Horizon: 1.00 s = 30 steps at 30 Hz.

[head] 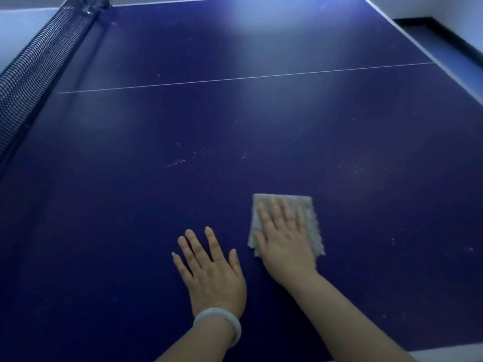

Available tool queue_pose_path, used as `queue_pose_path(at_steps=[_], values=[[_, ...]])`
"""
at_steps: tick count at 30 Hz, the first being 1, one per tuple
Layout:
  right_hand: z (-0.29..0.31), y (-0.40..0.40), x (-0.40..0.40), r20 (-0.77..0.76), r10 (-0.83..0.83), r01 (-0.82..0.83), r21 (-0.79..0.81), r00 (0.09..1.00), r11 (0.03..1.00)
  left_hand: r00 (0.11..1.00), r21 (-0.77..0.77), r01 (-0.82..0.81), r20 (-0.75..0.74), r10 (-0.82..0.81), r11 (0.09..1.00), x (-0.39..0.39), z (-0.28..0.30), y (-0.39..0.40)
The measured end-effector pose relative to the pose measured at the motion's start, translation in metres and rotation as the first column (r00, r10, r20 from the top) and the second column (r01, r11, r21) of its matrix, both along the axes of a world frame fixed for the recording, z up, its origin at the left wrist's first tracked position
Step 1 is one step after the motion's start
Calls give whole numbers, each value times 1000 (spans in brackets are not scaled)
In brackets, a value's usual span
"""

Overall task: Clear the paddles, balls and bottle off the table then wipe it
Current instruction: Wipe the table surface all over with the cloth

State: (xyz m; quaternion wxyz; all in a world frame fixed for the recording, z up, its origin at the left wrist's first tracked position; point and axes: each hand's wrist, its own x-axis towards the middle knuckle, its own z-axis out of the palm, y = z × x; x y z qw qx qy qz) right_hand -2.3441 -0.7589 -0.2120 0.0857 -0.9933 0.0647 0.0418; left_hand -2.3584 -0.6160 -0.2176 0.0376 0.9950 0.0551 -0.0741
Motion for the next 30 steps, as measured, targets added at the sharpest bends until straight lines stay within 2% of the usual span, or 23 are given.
queue_pose_path(at_steps=[2,4,5,7,9,11,12,14,16,18,19,20,21,23,24,26,28,29,30], values=[[4,-2,26,7,193,-193,25,981,981,1000,1,-1,-4,1,1000,0,1,-1],[5,-36,47,-19,207,-208,-9,978,978,1000,10,-2,-4,2,1000,0,1,0],[4,-61,55,-36,120,-121,-36,992,992,1000,15,-2,-2,2,1000,0,1,1],[6,-114,58,-103,-191,184,-70,976,980,1000,24,4,2,-4,1000,0,1,1],[11,-147,44,-110,-524,528,3,844,849,1000,29,6,9,-6,1000,0,1,1],[12,-137,31,-100,-658,662,18,747,749,1000,31,3,6,-3,1000,-1,1,0],[10,-119,28,-88,-664,667,14,743,745,1000,40,5,8,-5,999,-1,1,0],[5,-70,30,-53,-517,519,21,854,855,1000,44,6,11,-6,999,-1,1,0],[-2,-17,31,-1,-154,154,-15,988,988,1000,38,6,11,-6,999,-2,0,0],[0,7,31,-13,201,-201,-7,980,980,1000,36,5,21,-6,999,-2,0,0],[4,-1,34,-14,278,-278,4,960,961,1000,34,4,27,-5,999,-1,0,0],[7,-21,39,-20,272,-272,2,962,962,999,32,3,34,-4,999,-1,0,0],[7,-46,42,-31,201,-202,-27,979,979,999,31,3,35,-4,1000,-1,0,1],[7,-111,41,-63,-69,64,-88,996,994,1000,26,4,22,-5,1000,-2,1,1],[8,-142,36,-96,-236,226,-97,967,969,1000,26,6,14,-6,1000,-2,2,1],[13,-179,18,-110,-521,520,-32,847,853,1000,30,4,15,-4,1000,-2,3,1],[15,-169,10,-103,-644,648,17,758,761,1000,36,2,17,-3,999,-2,3,0],[14,-150,9,-81,-651,654,19,755,756,1000,40,2,14,-3,999,-2,3,0],[12,-125,8,-52,-611,612,17,790,791,1000,41,2,11,-3,999,-2,2,0]])
